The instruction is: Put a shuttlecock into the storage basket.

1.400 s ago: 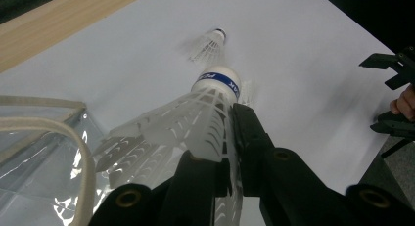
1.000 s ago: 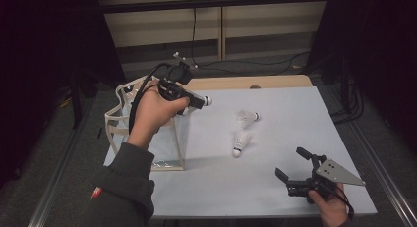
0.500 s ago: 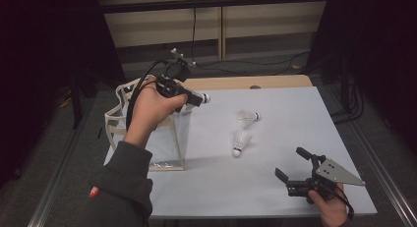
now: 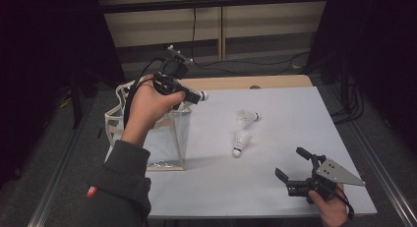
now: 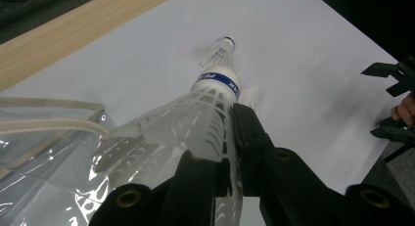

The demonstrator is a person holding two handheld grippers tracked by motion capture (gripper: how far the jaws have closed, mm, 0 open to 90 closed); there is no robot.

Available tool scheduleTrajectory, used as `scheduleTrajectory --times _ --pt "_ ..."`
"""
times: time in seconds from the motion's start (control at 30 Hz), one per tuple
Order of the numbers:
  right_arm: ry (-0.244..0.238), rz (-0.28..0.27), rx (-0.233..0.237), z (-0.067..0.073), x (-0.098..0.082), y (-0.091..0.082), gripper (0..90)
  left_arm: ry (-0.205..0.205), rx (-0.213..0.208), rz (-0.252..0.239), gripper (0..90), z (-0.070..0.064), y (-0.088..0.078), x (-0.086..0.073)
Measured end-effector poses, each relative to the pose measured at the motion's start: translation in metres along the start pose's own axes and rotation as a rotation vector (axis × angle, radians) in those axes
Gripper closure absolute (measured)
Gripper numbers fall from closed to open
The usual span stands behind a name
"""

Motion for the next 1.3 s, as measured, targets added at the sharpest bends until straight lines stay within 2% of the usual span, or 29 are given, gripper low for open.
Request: scheduleTrajectory --times 1.0,1.3 --pt "0.002 -0.002 0.003 0.000 0.000 0.000 0.2 -0.073 0.053 -0.007 86.9 0.027 -0.014 -0.010" --pt "0.001 0.001 0.007 0.001 0.000 0.001 0.2 -0.083 0.060 -0.006 86.9 0.030 -0.016 -0.011"
Point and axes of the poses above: each handheld gripper's, and its own axes: y roughly forward along the jaws, x roughly out of its top, z roughly to its left, the point moved 5 cm from there along y, roughly forward along the jaws, and after that the axes turned 10 degrees about y, right-handed, at the moved point
